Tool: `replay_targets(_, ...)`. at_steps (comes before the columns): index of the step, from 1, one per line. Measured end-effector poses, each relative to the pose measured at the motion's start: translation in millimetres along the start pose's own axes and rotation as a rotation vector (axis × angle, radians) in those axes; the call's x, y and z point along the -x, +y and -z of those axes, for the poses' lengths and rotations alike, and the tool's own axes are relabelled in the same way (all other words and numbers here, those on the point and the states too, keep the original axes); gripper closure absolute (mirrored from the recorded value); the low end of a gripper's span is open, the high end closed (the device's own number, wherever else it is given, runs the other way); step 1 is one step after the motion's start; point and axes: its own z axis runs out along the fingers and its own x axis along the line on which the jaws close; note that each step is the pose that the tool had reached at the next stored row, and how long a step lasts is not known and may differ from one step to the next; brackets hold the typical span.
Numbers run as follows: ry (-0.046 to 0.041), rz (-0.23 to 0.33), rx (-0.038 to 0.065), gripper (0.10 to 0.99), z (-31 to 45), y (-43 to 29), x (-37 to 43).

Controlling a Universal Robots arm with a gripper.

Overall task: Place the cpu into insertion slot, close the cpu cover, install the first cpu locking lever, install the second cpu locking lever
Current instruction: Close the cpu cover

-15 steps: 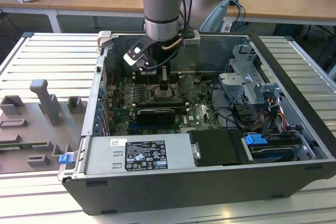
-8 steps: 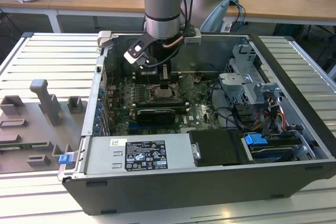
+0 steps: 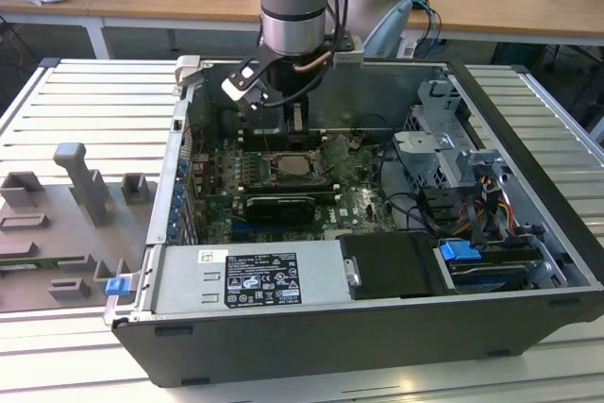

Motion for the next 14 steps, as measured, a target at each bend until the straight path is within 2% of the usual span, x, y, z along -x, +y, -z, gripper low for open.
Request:
replay_targets(3,0.0,0.0,0.0,0.98,0.1,1.0,0.0)
replay_targets(7,-0.0001,0.0,-0.001,0.98,-0.6,10.3,-0.1)
replay_targets(14,-0.0001,0.0,-0.001,0.98,5.8,11.3,-0.2)
